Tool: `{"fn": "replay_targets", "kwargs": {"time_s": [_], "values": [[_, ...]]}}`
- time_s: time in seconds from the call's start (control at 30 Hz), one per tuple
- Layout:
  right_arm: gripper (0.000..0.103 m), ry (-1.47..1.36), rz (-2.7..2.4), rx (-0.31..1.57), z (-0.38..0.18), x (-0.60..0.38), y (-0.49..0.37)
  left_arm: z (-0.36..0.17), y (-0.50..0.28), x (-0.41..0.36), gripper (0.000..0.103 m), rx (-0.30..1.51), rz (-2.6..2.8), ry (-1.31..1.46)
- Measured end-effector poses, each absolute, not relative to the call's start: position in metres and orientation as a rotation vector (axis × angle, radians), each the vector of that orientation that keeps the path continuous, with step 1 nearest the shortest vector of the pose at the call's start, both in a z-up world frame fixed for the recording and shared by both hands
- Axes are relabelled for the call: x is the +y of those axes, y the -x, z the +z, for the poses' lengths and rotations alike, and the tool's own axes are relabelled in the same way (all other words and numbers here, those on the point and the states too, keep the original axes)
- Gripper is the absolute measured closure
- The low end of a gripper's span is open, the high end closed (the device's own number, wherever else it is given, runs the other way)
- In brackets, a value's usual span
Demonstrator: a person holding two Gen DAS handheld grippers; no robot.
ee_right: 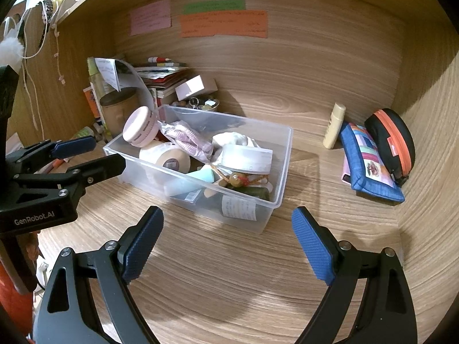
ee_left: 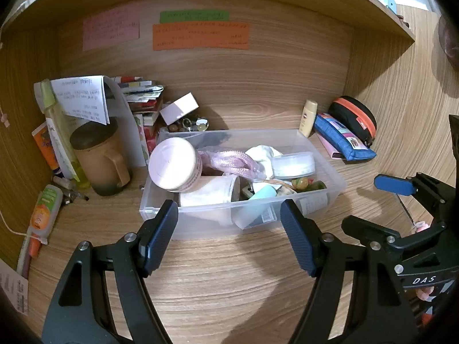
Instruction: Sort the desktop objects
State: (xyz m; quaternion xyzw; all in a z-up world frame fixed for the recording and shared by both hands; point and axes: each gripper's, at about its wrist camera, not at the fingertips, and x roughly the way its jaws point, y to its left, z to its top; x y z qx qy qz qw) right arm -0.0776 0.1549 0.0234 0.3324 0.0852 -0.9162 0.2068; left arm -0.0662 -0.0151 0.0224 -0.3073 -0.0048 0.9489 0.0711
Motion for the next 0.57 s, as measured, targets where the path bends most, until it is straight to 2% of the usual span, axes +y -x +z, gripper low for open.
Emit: {"fn": "replay_targets", "kwargs": {"time_s": [0.57], "values": [[0.013, -0.942, -2.548, 0.233, 0.019, 0.157, 0.081, 0.025, 0.068, -0.031, 0.030, -0.112, 2.903, 0.917]]}}
